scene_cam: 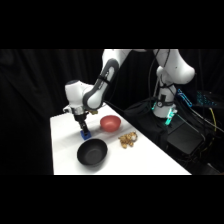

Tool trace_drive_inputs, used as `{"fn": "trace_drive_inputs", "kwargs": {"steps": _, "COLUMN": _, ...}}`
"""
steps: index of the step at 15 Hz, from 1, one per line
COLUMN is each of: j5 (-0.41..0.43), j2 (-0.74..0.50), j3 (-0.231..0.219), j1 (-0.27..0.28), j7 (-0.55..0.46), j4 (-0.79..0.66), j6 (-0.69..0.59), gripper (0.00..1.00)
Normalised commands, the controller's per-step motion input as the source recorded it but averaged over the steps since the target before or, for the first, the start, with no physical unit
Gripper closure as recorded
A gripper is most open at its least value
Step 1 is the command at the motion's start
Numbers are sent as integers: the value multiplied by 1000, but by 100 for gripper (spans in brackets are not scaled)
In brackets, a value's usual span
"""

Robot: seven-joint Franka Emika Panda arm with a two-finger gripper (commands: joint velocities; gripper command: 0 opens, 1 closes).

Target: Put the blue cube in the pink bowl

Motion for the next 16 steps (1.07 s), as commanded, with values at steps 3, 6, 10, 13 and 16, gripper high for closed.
{"fn": "trace_drive_inputs", "kwargs": {"steps": 3, "j5": 66, "j2": 4, "j3": 28, "j1": -20, "j7": 70, "j4": -113, "j6": 230, "gripper": 0}}
{"fn": "trace_drive_inputs", "kwargs": {"steps": 6, "j5": 82, "j2": 36, "j3": 52, "j1": -44, "j7": 33, "j4": -41, "j6": 257, "gripper": 0}}
{"fn": "trace_drive_inputs", "kwargs": {"steps": 10, "j5": 39, "j2": 15, "j3": 18, "j1": -16, "j7": 61, "j4": -28, "j6": 183, "gripper": 29}}
{"fn": "trace_drive_inputs", "kwargs": {"steps": 13, "j5": 3, "j2": -48, "j3": -11, "j1": 6, "j7": 65, "j4": -71, "j6": 91, "gripper": 47}}
{"fn": "trace_drive_inputs", "kwargs": {"steps": 16, "j5": -23, "j2": -127, "j3": -34, "j1": 26, "j7": 72, "j4": -125, "j6": 32, "gripper": 73}}
